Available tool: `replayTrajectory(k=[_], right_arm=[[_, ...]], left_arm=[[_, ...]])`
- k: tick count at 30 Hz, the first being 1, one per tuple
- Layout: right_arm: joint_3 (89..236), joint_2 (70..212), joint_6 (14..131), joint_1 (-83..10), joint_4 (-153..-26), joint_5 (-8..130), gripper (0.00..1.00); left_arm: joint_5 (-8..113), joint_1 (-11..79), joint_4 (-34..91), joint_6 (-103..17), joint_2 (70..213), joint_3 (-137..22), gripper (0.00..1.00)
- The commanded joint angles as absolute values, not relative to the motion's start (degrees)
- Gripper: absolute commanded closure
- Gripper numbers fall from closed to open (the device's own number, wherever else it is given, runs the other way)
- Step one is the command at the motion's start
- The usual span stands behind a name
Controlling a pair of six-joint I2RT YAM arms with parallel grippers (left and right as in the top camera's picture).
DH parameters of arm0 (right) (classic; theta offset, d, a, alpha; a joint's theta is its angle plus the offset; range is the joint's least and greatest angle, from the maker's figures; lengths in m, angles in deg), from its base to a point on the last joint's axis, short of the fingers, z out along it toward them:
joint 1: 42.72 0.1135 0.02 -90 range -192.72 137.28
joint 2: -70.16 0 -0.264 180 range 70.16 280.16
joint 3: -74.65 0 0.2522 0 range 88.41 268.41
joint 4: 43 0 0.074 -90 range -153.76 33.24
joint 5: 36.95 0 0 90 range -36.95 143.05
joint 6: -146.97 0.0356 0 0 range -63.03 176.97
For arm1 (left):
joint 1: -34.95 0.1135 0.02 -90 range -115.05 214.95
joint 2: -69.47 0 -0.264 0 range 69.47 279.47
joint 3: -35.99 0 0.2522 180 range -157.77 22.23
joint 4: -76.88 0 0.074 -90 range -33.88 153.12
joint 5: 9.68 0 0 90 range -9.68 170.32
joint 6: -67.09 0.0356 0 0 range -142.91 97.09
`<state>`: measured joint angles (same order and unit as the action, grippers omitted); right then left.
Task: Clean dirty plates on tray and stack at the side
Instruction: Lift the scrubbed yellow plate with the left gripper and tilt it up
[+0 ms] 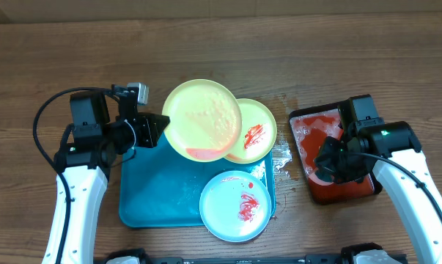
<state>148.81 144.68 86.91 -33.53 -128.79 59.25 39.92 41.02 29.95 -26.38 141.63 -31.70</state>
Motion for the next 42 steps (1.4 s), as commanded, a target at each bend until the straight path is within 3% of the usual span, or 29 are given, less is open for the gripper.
replayTrajectory(k=[1,10,21,32,42], right_arm=[[149.0,144.2,86.5,-33.5,-128.6,59.6,0.96],[149.0,144.2,86.5,-33.5,-129.5,59.6,0.96],[149.0,144.2,86.5,-33.5,-130.8,59.7,0.96],[149.0,144.2,86.6,-33.5,-130.7,61.3,0.96],[149.0,144.2,86.6,-33.5,-130.7,61.3,0.96]], left_arm=[[28.3,40.8,29.9,-31.2,143.7,-33.3,0.95],[24.5,40.9,21.4,-41.1,149.6,-33.3,0.95],[37.8,41.0,3.7,-49.2,151.5,-33.3,0.95],[69.6,41.0,-8.3,-56.6,151.4,-33.3,0.96],[85.1,40.9,-1.0,-59.8,150.4,-33.3,0.96]])
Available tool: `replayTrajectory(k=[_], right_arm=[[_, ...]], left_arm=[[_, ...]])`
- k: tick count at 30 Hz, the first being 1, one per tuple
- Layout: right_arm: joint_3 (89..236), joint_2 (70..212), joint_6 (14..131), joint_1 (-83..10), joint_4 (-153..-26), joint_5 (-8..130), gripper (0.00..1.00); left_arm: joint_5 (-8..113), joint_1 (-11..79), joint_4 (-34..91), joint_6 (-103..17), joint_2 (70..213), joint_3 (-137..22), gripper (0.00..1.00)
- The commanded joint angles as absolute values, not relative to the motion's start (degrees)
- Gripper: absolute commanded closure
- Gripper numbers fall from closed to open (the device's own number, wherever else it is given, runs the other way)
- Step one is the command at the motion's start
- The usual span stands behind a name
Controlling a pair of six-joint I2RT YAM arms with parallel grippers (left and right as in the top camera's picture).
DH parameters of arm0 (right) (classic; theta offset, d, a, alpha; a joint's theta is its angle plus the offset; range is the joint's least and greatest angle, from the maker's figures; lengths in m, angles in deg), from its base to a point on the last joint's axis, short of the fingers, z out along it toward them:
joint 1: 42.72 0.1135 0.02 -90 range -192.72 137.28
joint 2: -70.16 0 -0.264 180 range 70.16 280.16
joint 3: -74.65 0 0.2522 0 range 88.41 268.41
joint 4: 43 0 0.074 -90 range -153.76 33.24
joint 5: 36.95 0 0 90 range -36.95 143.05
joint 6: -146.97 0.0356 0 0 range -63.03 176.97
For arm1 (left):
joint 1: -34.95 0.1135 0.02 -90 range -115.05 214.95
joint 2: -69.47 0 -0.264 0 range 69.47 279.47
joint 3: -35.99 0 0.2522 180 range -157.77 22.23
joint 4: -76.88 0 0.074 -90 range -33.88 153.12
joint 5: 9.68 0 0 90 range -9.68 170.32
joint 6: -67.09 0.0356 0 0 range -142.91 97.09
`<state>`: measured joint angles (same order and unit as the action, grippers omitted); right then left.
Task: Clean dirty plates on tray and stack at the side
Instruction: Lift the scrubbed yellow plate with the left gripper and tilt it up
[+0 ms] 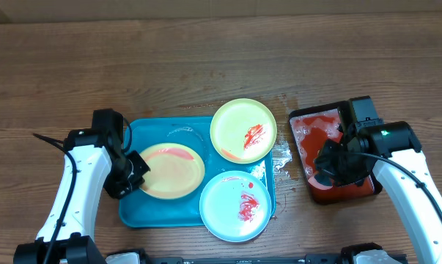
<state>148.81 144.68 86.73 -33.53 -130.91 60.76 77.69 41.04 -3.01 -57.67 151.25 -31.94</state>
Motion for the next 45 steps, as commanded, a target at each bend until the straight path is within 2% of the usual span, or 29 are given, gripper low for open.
replayTrajectory(k=[1,10,20,32,45], right_arm=[[149.0,144.2,86.6,-33.5,-130.6,61.3,0.96],[149.0,144.2,86.6,-33.5,-130.3,61.3,0.96],[149.0,144.2,86.5,-33.5,-129.1,61.3,0.96],[149.0,144.2,85.6,-33.5,-129.0,61.3,0.96],[149.0,144.2,85.4,-33.5,-129.0,61.3,0.96]], left_arm=[[85.5,40.9,0.5,-59.3,150.1,-33.3,0.96],[82.5,39.4,15.5,-47.9,143.2,-33.3,0.95],[80.4,35.6,20.4,-37.0,135.6,-33.3,0.95],[77.5,34.6,21.6,-30.8,135.1,-33.3,0.95],[89.2,31.0,16.6,-30.4,135.1,-37.9,0.95]])
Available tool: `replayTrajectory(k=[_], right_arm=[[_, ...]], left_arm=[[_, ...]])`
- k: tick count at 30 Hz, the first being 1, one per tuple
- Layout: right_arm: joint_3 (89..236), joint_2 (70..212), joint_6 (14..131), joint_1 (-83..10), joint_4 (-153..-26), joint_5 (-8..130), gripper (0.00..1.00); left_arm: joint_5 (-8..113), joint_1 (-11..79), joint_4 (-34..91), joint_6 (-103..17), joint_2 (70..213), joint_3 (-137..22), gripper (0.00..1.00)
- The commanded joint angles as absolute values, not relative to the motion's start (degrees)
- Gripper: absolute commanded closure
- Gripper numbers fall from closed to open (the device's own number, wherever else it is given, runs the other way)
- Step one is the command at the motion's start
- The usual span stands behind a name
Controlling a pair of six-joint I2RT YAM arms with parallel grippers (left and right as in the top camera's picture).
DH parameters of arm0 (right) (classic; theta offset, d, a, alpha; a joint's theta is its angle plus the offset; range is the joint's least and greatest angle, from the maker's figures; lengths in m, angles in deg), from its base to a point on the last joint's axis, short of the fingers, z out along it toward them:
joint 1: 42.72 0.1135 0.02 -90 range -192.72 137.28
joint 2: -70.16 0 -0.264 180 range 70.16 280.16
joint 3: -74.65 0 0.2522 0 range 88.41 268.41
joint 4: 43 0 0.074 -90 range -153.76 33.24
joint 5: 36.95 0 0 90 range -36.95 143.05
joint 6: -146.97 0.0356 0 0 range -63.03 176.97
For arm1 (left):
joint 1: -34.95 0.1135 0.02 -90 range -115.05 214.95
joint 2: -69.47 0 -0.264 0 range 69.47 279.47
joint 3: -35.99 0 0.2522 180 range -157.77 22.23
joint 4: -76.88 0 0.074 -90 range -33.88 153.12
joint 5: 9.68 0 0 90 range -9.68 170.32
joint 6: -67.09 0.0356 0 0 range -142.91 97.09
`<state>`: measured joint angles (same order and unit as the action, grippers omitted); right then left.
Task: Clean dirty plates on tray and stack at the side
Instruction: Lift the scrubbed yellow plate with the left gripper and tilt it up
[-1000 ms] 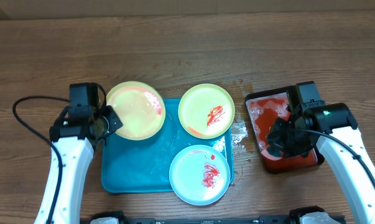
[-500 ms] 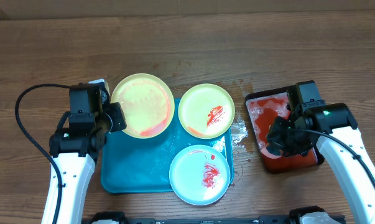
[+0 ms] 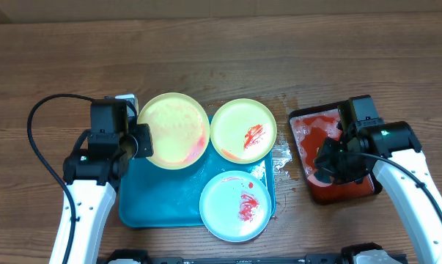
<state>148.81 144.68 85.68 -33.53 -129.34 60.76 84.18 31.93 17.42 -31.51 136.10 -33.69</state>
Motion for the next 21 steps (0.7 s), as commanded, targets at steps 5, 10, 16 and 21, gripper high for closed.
replayTrajectory(k=[5,10,16,21], right_arm=[[149.0,144.2,85.0,-33.5,-128.6,61.2,0.96],[149.0,144.2,84.5,-33.5,-128.1,60.6,0.96],[149.0,144.2,83.5,-33.5,-128.2,60.6,0.96],[149.0,144.2,83.5,-33.5,-128.1,60.6,0.96]], left_arm=[[98.5,30.0,9.8,-30.6,135.3,-44.4,0.95],[103.5,29.1,5.6,-30.6,135.5,-47.5,0.95],[108.1,26.1,3.4,-30.3,135.5,-48.4,0.95],[111.8,22.4,2.6,-30.0,136.2,-48.4,0.96]])
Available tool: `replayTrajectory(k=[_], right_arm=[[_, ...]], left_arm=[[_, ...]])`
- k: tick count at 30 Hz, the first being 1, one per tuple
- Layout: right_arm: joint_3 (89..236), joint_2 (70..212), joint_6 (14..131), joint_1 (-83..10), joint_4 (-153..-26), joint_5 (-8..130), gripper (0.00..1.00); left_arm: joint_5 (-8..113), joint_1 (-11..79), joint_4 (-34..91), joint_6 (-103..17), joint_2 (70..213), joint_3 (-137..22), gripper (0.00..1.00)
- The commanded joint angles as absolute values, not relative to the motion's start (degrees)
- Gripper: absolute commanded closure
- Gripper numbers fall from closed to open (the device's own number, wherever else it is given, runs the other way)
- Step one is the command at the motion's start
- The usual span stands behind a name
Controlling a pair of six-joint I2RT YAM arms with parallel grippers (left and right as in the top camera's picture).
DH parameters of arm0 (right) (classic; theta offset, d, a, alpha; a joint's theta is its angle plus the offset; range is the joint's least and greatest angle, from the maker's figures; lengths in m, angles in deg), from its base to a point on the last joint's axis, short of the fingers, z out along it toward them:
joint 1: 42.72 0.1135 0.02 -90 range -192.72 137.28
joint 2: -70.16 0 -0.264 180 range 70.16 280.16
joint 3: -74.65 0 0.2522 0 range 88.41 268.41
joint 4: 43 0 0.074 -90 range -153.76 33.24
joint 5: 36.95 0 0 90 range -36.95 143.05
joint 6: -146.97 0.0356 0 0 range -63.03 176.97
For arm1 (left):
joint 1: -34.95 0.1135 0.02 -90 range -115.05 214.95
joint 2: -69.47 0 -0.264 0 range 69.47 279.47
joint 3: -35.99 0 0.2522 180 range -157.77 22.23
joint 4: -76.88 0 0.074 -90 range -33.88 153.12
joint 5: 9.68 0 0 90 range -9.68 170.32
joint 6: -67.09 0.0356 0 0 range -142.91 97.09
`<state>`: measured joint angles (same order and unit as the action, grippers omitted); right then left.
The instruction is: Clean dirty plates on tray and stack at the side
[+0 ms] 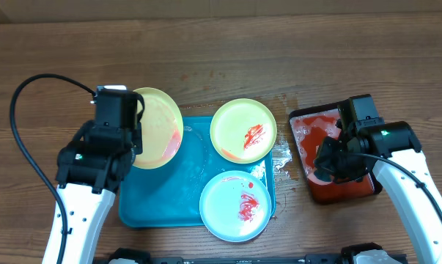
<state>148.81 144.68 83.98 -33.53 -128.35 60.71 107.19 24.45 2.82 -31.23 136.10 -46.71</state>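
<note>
My left gripper [138, 138] is shut on the left rim of a yellow plate [160, 126]. It holds the plate tilted over the back left corner of the teal tray [158, 209], and the plate has a reddish streak along its lower right edge. A yellow-green plate [242, 130] smeared red lies at the tray's back right. A light blue plate [235, 205], also smeared red, lies at the front right. My right gripper [325, 167] is low over the red tray [307, 133], and its jaws are hidden from view.
The red tray at the right is wet and stained, with something dark under the right gripper. A wet patch [283, 155] marks the wood between the two trays. A black cable [30, 92] loops off the left arm. Bare wood lies left of the teal tray.
The yellow plate in my left gripper has moved left and slightly back. It now hangs partly beyond the teal tray's left edge and is tilted more. The right arm has not moved.
First my left gripper held the yellow plate raised, face up to the camera, over the tray's back edge. Then the plate was low and flat on the tray's left half. Later it was lifted at the back left, and now it is further left. The right gripper stayed at the red tray.
</note>
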Motion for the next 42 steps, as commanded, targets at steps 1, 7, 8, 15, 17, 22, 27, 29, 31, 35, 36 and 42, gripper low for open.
replayTrajectory(k=[1,7,8,15,17,22,27,29,31,35,36,42], right_arm=[[149.0,144.2,83.5,-33.5,-128.1,60.6,0.96],[149.0,144.2,82.2,-33.5,-128.1,60.6,0.96],[149.0,144.2,82.2,-33.5,-128.1,60.6,0.96],[149.1,144.2,85.7,-33.5,-127.0,54.5,0.96],[149.6,144.2,89.9,-33.8,-128.1,47.2,0.96],[152.5,144.2,93.4,-37.8,-130.7,38.1,0.96],[159.5,144.2,92.8,-45.7,-132.4,35.0,0.96],[162.6,144.2,92.5,-48.5,-133.3,34.6,0.96],[166.3,144.2,91.6,-51.6,-134.1,34.7,0.96],[173.8,144.2,91.4,-55.7,-137.0,34.7,0.96],[175.8,144.2,91.4,-56.2,-137.8,34.8,0.96],[182.5,144.2,91.1,-56.6,-141.4,35.3,0.96]], left_arm=[[111.8,21.7,2.3,-30.2,136.6,-48.4,0.96],[109.8,16.4,1.7,-34.4,140.4,-48.4,0.96],[108.8,15.5,2.0,-35.4,141.2,-48.4,0.96],[95.8,12.4,6.9,-44.6,148.6,-48.4,0.96],[93.8,12.0,8.2,-45.2,150.0,-48.4,0.95],[88.9,10.4,12.4,-45.2,151.4,-49.2,0.95],[84.8,9.0,14.7,-45.2,151.7,-51.2,0.95],[83.4,8.4,15.3,-45.2,152.0,-51.4,0.96],[83.0,7.3,15.9,-45.2,152.9,-51.5,0.95],[82.2,4.3,17.0,-45.2,156.4,-52.8,0.96],[82.3,3.3,17.0,-45.2,157.7,-53.6,0.96],[83.5,-1.9,15.6,-43.2,168.9,-64.6,0.96]])
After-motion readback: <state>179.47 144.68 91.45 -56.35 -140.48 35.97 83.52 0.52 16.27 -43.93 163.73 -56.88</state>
